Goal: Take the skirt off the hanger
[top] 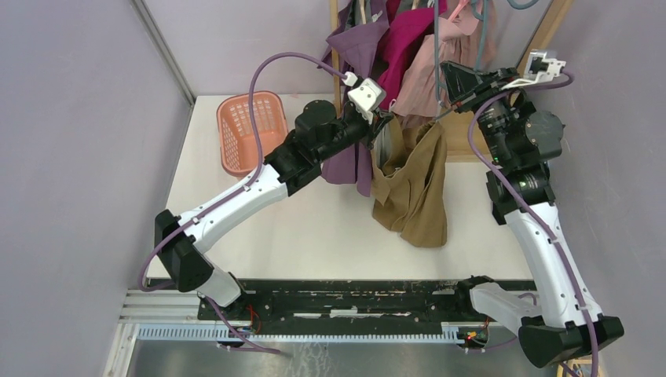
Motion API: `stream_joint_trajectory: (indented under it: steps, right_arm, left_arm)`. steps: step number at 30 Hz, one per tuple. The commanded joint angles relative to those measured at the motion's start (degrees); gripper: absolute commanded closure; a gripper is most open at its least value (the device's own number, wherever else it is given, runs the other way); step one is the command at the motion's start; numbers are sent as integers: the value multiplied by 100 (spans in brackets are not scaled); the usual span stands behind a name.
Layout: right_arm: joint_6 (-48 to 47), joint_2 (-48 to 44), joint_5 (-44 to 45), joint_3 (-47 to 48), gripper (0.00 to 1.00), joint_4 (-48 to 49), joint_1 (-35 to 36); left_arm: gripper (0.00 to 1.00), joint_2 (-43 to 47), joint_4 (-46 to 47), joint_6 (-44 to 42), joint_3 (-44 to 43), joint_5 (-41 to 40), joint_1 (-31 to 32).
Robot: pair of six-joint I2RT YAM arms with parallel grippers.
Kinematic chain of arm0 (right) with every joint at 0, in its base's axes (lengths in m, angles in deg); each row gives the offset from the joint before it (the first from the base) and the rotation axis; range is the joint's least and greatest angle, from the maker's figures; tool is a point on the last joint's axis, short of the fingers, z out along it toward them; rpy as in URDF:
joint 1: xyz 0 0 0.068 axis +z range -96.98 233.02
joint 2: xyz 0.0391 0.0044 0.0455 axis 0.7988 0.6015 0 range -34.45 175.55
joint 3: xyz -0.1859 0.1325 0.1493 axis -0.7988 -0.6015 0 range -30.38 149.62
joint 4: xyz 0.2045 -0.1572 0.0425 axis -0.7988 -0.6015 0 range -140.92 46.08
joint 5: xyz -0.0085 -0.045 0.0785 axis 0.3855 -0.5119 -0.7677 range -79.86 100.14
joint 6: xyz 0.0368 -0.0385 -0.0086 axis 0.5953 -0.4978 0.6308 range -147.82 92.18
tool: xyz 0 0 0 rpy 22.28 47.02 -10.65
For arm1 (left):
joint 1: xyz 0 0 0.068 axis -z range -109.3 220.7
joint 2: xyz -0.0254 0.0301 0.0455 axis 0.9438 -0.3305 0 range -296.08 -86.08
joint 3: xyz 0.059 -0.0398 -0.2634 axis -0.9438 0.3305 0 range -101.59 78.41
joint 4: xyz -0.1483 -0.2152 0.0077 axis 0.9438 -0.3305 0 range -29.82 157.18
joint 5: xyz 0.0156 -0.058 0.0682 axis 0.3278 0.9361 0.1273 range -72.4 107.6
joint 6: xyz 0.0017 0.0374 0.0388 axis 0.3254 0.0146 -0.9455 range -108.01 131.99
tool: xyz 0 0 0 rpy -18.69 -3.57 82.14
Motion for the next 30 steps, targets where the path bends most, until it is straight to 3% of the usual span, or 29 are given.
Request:
stream_joint_trajectory:
  steps: [1,8,16,23,30]
  right_arm:
    - [-683,365,2,-180,99,976,48]
    - [-1194,951,-347,-208,99,1366,49]
    - [-570,956,-607,181,99,1744,69]
    - [-357,833,-204,849,99,2057,66]
    - [1047,1075,-104,1098,99,3053,67]
  left_arm:
    - [97,364,141,-274,-132,-118,14]
    - [97,429,-182,-320,-91,-318,6]
    - [97,345,-236,-318,-96,-356,9]
    - [97,334,-267,-309,-78,-333,9]
    - [97,443,-461,-349,-47,-443,8]
